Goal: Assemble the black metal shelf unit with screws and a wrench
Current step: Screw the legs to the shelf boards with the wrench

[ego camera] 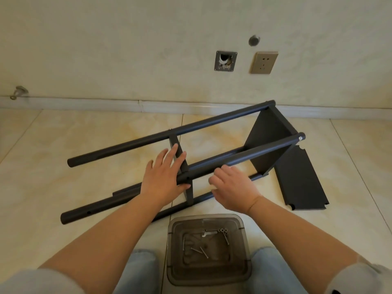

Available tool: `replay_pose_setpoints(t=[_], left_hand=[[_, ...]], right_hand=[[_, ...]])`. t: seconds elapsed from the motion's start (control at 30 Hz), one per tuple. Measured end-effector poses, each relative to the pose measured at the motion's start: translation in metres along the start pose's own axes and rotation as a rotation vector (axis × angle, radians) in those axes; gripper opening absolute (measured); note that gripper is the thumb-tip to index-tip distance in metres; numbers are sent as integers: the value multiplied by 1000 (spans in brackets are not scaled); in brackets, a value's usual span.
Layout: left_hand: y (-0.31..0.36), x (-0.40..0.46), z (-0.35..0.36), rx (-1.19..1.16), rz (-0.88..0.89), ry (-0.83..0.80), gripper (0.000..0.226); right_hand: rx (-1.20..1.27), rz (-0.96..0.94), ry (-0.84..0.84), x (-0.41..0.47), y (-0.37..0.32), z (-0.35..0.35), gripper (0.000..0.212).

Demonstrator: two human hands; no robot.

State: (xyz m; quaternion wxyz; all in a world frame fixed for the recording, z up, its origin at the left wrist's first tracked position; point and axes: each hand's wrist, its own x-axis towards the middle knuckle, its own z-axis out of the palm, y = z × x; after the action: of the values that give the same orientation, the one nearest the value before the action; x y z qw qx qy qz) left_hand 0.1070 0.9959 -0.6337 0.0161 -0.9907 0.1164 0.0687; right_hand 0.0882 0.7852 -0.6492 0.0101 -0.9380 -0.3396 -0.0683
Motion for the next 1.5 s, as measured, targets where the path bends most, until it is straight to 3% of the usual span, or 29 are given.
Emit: replay_pose_setpoints(t=[0.07,0.13,0.53,0.97,1.1,1.23,1.5], left_hand=[[0,1,3,-1,-5,13,86],[0,1,5,-10,-8,32,85],[-1,1,7,-61,-9,75,82],[-1,1,12,-50,1,104,81],[0,1,11,-51,3,97,81],[-1,1,11,-49,2,98,81],[-1,1,12,-38,2,94,81]], right_hand=[[67,-93,-235,-9,-11,11,18],[119,-88,-430,-18,-20,22,29],[219,296,-966,-44,-69,107,29],[184,409,-1006,-49,-69,149,38],[172,380,-910,-50,-71,156,45],[150,329,-878,-49,-71,160,38],[138,345,-968,-50,-67,167,33]])
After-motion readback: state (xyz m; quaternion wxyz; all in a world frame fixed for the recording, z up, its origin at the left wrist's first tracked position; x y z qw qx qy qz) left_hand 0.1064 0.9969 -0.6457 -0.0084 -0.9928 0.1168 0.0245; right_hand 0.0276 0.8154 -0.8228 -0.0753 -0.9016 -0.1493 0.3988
